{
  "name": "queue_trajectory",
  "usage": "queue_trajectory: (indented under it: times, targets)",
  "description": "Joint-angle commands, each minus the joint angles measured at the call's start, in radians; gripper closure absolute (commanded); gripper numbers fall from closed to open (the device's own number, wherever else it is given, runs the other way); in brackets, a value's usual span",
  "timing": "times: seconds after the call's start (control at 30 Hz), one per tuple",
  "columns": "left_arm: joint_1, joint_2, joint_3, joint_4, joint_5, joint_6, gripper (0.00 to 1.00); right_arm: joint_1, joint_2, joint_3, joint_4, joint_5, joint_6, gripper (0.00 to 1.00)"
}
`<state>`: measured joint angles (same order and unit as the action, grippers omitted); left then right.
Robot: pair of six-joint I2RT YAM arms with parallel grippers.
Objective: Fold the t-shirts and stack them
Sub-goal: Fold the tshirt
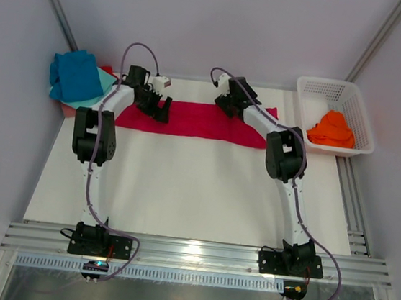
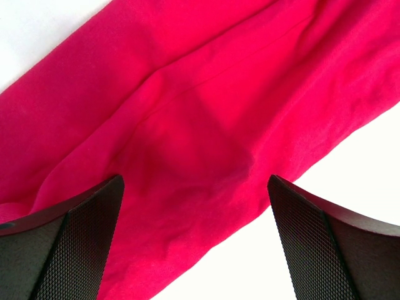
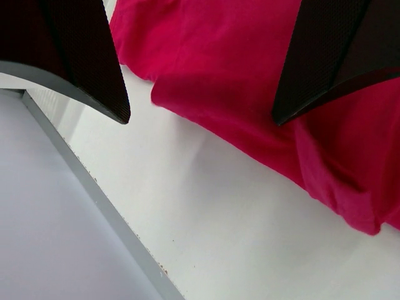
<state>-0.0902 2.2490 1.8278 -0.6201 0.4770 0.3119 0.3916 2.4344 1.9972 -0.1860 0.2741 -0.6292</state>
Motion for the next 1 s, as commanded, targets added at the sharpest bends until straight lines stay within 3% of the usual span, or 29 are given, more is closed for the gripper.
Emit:
queue_trajectory:
  times: [0.0, 0.17, 0.33, 0.57, 0.63, 0.77, 0.87, 0.97]
  targets:
    - [-0.002, -0.015, 0.033, -0.017, 0.034, -0.020, 0.01, 0.004, 0.018, 0.071, 0.088, 0.077, -0.030, 0.01]
    - [-0.002, -0.014, 0.037, -0.023, 0.049, -0.037, 0.01, 0.004, 0.009, 0.037, 0.238, 0.180, -0.018, 0.01]
    - [-0.002, -0.041, 0.010, -0.017, 0.041, -0.031, 0.01, -0.002, -0.115, -0.118, 0.406, 0.226, -0.001, 0.01]
    - [-0.002, -0.077, -0.008, -0.027, 0.029, -0.027, 0.01, -0.008, -0.204, -0.090, 0.445, 0.266, -0.044, 0.00]
    - [-0.003, -0.091, -0.031, -0.023, 0.005, -0.014, 0.01, -0.010, -0.269, -0.118, 0.397, 0.261, -0.023, 0.01]
    - [-0.003, -0.137, -0.074, -0.006, -0.044, 0.003, 0.01, -0.014, -0.429, -0.179, 0.193, 0.179, 0.190, 0.01]
    - [-0.006, -0.193, -0.151, 0.060, -0.121, 0.001, 0.01, -0.020, -0.558, -0.236, -0.037, -0.046, 0.270, 0.01]
    - [-0.025, -0.244, -0.249, 0.141, -0.190, 0.016, 0.01, -0.020, -0.667, -0.425, -0.115, -0.252, 0.258, 0.00]
